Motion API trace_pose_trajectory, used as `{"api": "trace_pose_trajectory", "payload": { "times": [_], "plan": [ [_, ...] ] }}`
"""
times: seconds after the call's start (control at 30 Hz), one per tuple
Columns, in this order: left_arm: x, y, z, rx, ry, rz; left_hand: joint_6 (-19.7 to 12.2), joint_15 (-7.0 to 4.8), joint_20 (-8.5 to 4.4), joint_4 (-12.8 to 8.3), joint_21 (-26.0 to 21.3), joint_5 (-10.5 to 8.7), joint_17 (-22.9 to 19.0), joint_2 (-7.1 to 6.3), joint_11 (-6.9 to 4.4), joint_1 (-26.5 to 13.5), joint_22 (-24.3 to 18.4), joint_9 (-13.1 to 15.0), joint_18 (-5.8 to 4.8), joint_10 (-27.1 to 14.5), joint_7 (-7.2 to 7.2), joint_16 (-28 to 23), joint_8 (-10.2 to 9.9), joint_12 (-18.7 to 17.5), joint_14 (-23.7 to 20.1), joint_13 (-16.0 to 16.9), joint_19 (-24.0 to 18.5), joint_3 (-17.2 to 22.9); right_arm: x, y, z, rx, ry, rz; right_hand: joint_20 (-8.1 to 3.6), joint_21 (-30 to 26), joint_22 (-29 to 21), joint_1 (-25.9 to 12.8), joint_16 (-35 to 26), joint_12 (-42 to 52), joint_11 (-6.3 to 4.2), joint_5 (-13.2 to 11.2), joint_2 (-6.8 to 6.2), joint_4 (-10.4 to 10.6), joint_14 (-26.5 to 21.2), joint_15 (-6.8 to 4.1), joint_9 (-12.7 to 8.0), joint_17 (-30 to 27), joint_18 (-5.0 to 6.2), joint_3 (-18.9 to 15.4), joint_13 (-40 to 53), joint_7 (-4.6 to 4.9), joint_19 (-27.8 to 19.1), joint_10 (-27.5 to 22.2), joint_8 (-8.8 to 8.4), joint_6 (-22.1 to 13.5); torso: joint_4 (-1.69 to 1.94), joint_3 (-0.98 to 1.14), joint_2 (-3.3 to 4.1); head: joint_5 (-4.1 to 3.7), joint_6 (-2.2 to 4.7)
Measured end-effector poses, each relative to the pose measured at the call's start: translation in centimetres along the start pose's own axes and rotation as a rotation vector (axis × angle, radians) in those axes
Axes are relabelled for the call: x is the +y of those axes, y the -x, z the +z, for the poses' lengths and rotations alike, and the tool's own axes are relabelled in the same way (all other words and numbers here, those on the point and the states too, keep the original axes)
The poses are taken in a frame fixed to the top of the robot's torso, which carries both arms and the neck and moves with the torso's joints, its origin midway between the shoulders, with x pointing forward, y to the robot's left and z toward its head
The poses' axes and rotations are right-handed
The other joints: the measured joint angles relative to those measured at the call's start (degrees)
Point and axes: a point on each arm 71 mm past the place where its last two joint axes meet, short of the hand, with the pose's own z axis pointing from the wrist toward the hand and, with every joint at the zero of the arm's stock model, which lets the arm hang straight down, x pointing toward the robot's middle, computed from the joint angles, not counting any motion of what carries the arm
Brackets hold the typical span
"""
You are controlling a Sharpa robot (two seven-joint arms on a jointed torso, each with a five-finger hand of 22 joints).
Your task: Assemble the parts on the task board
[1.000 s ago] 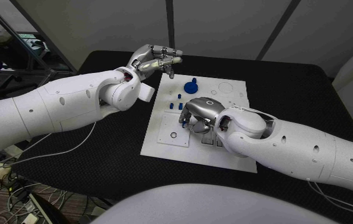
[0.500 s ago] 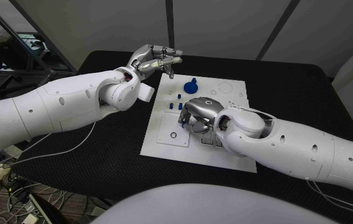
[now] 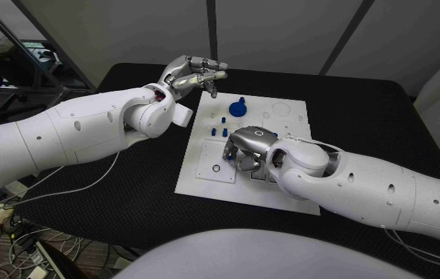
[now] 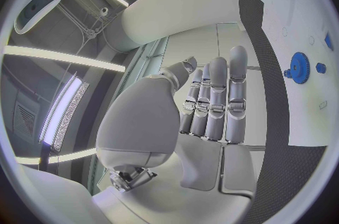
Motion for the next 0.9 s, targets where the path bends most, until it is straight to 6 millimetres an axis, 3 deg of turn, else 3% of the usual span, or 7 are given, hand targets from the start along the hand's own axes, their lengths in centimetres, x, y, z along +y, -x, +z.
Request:
{"api": "trace_pose_trajectory", "payload": {
  "times": [0.07, 0.17, 0.23, 0.43, 0.9],
  "plan": [
    [0.0, 0.0, 0.0, 0.0, 0.0, 0.0, 0.0, 0.0, 0.0, 0.0, 0.0, 0.0, 0.0, 0.0, 0.0, 0.0, 0.0, 0.0, 0.0, 0.0, 0.0, 0.0, 0.0, 0.0, 0.0, 0.0, 0.0, 0.0, 0.0, 0.0, 0.0, -0.002, 0.0, 0.0, 0.08, -0.1, -0.5, -0.3, 0.0, 0.0, 0.03, 0.0, -0.29, -0.1, 0.0, 0.0, 0.0, -0.2, 0.0, -0.1, -0.1, 0.1, -0.5, 0.0, 0.0, -0.1, -0.01, 0.01, 0.0, -0.02, 0.0],
    [0.0, 0.0, 0.0, 0.0, 0.001, 0.0, 0.0, 0.0, 0.0, 0.0, 0.0, 0.0, 0.0, 0.0, 0.0, 0.0, 0.0, 0.0, 0.0, 0.0, 0.0, 0.0, 0.0, 0.0, 0.0, 0.0, 0.0, 0.0, -0.1, 0.0, 0.0, -0.005, -0.001, -0.001, 0.45, -1.2, -1.9, -0.8, -0.1, -0.9, 0.92, 0.0, -0.76, 0.1, 0.0, 0.0, -0.4, -0.7, 0.0, -0.3, -0.2, 0.88, -1.5, -2.2, -1.03, -1.9, -0.02, 0.0, 0.0, -0.03, 0.0],
    [0.0, 0.0, 0.0, 0.001, 0.001, 0.0, 0.0, 0.0, 0.0, 0.0, 0.0, 0.0, 0.0, 0.0, 0.0, 0.0, 0.0, 0.0, 0.0, 0.0, 0.0, 0.0, 0.0, 0.0, 0.0, 0.0, 0.0, 0.0, -0.3, 0.0, -0.1, -0.011, -0.005, -0.001, 0.9, -2.0, -3.4, -1.6, -0.8, -2.0, 1.4, 0.0, -1.19, 0.1, 0.1, 0.98, -0.9, -1.4, 0.0, -0.3, -0.5, 1.75, -2.4, -4.9, -1.56, -5.0, -0.02, 0.01, 0.0, -0.05, 0.0],
    [0.0, 0.0, 0.0, 0.001, 0.003, -0.001, 0.0, 0.0, 0.0, 0.0, 0.0, 0.0, 0.0, 0.0, 0.0, 0.0, 0.0, 0.0, 0.0, 0.0, 0.0, 0.0, 0.0, 0.0, 0.0, 0.0, 0.0, 0.0, -0.5, -0.1, -0.3, -0.027, -0.011, 0.004, 1.62, -3.6, -6.3, -2.4, -1.8, -3.2, 2.24, 0.0, -2.02, 0.2, 0.1, 1.15, -1.0, -3.2, 0.0, -0.3, -1.1, 1.55, -3.9, -9.0, -1.49, -10.2, -0.02, 0.01, 0.0, -0.15, -0.01],
    [0.1, 0.1, 0.0, 0.003, 0.01, -0.001, 0.0, 0.04, 0.0, 0.0, -0.2, 0.0, 0.0, 0.0, 0.2, 0.0, 0.0, 0.0, 0.0, -0.2, 0.0, 0.0, 0.0, 0.0, -0.3, 0.0, 0.0, -0.3, -1.1, 0.2, -1.6, -0.083, -0.026, 0.025, 1.62, -3.6, -6.5, -2.5, -2.1, -2.4, 2.55, 0.0, -2.15, 0.3, 0.1, 1.15, -1.0, -3.6, 0.0, -0.4, -0.9, 1.63, -3.9, -9.4, -1.48, -10.7, -0.05, 0.05, -0.03, -0.55, -0.01]
  ]
}}
